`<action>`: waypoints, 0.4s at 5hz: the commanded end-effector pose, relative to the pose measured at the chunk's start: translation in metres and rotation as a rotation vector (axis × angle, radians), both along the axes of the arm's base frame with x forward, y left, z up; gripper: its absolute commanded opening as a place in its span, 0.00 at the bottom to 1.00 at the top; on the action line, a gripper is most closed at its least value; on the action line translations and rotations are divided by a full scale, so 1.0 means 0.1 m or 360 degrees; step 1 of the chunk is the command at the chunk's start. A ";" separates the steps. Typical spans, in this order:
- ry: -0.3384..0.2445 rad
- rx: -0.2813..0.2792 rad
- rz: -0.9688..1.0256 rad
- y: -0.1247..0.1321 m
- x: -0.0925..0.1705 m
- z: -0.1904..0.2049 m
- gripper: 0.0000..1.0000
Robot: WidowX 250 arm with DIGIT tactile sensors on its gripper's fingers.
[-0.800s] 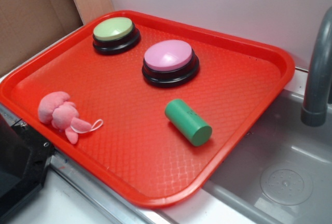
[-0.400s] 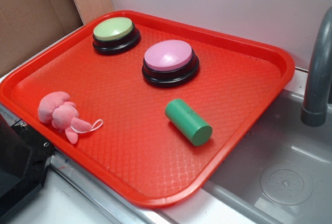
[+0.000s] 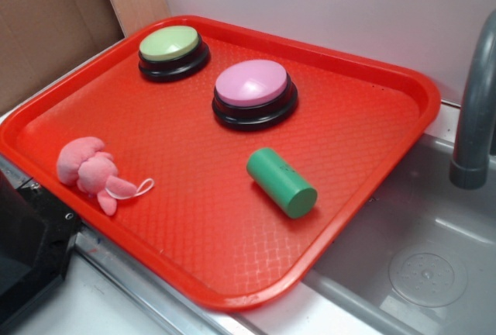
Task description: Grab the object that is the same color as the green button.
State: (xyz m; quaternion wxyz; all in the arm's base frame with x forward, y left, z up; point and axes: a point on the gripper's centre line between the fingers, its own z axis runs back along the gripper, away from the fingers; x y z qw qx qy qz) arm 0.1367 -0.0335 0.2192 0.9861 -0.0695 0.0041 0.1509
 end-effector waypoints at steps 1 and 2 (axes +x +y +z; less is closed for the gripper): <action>-0.0141 -0.0088 0.0480 -0.39 0.13 -0.34 1.00; -0.0094 -0.0144 0.0729 -0.56 0.28 -0.59 1.00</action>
